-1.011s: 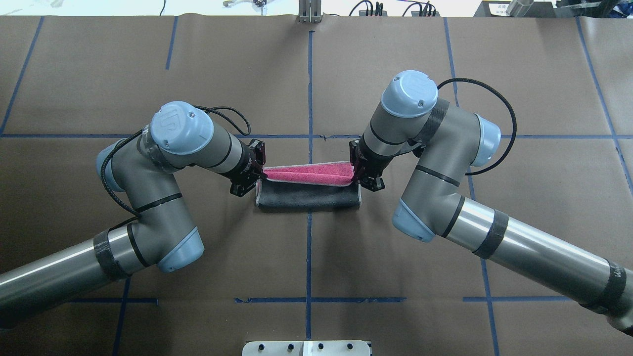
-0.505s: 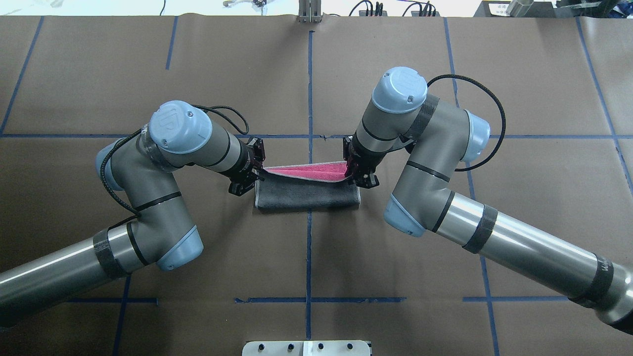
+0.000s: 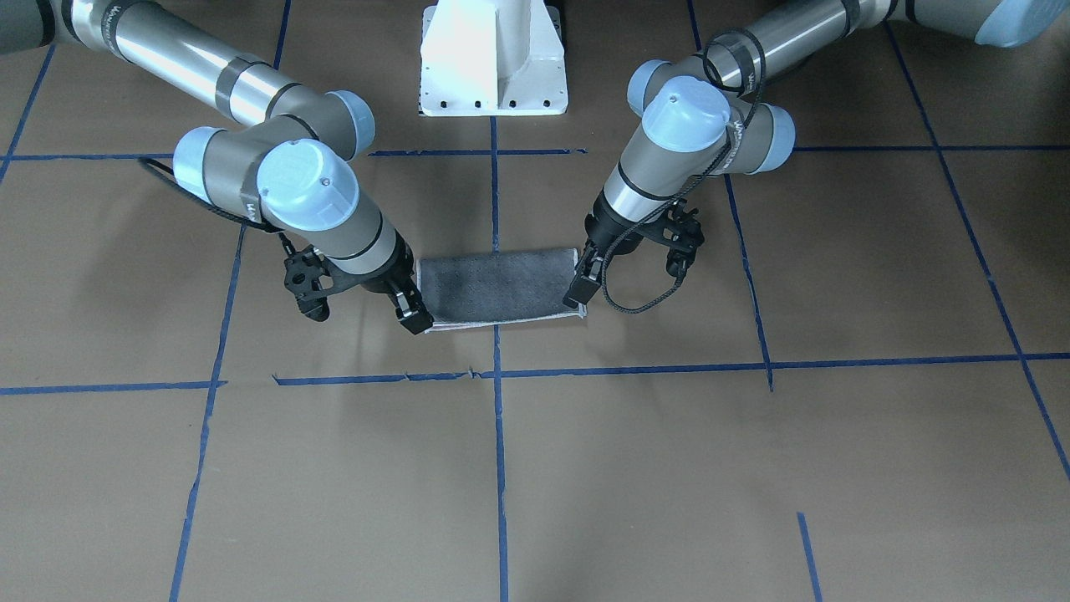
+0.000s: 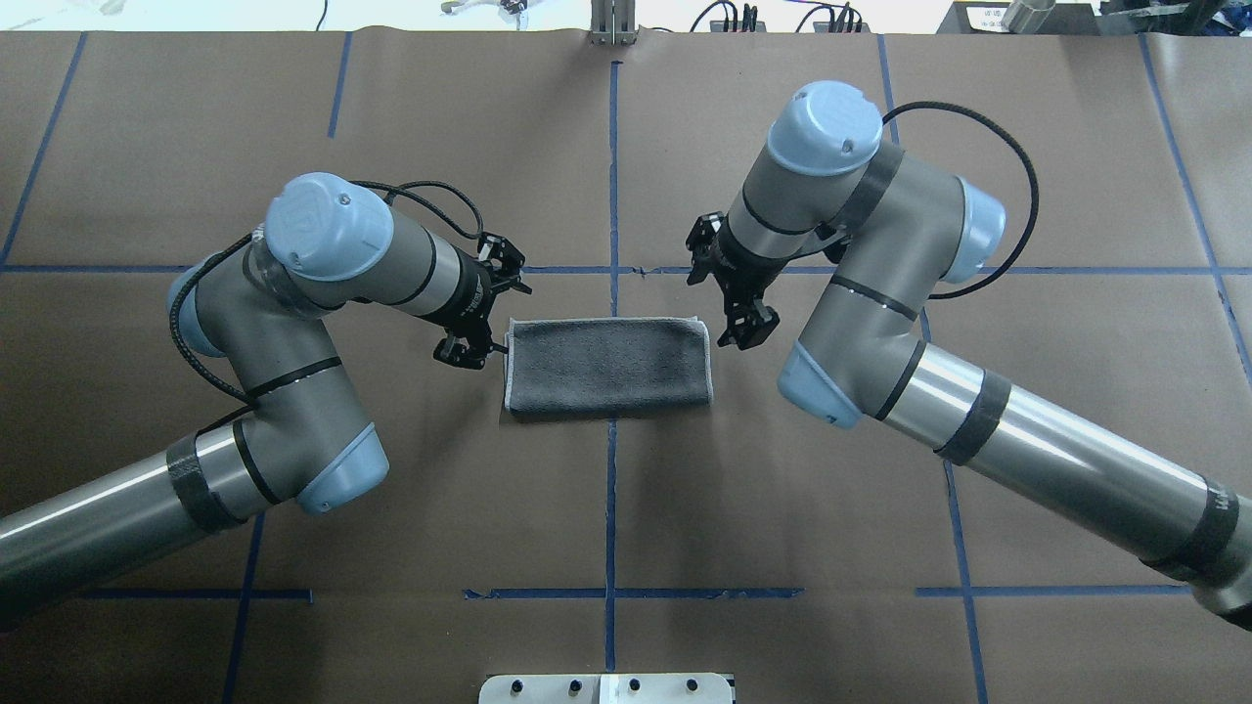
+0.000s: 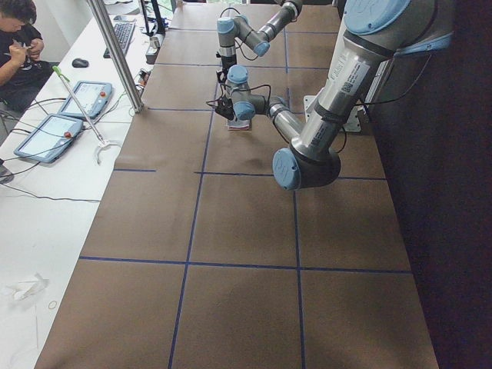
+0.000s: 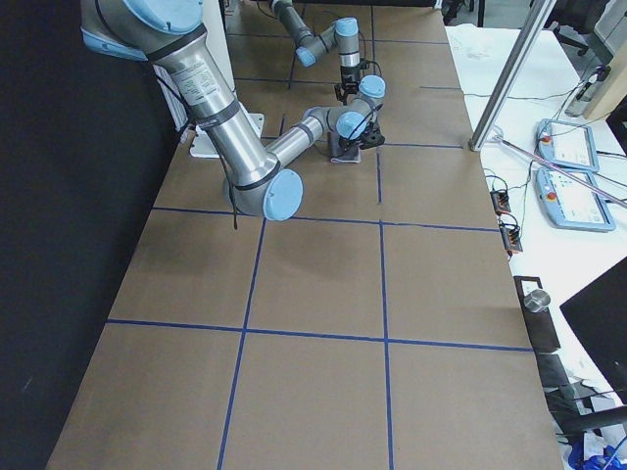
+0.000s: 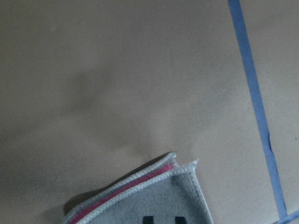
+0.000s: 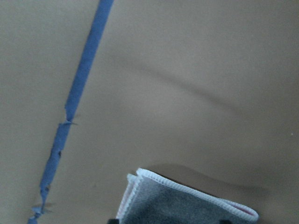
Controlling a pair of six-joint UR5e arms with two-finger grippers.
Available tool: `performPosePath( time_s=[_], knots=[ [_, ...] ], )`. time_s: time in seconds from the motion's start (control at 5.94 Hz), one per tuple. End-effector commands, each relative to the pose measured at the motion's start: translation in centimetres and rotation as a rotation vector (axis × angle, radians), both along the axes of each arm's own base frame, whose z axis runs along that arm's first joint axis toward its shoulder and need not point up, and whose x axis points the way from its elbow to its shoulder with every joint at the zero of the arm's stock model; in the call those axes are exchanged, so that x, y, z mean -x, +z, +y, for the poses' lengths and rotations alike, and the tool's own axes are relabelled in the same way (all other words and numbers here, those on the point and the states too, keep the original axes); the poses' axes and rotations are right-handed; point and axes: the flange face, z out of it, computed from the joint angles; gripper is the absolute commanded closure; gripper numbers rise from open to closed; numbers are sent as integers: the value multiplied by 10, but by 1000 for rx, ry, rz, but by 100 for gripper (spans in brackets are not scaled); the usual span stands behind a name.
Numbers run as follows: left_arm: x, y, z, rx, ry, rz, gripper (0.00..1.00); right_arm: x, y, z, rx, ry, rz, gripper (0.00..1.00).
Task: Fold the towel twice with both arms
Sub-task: 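Open both grippers and raise them off the folded towel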
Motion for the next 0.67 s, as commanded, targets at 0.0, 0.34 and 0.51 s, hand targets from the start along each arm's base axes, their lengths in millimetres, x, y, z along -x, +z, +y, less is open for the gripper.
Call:
performPosePath(
  time_s=[0.0, 0.34, 0.51],
  knots=[
    [49, 1, 10, -152, 114, 14, 0, -76, 16, -35, -59, -8, -32, 0],
    [53, 12, 29, -273, 186, -12, 0, -136, 40, -14, -227, -51, -32, 0],
    [23, 13, 54, -303, 199, -32, 0, -141, 44, -12, -281, -69, -21, 0]
  ],
)
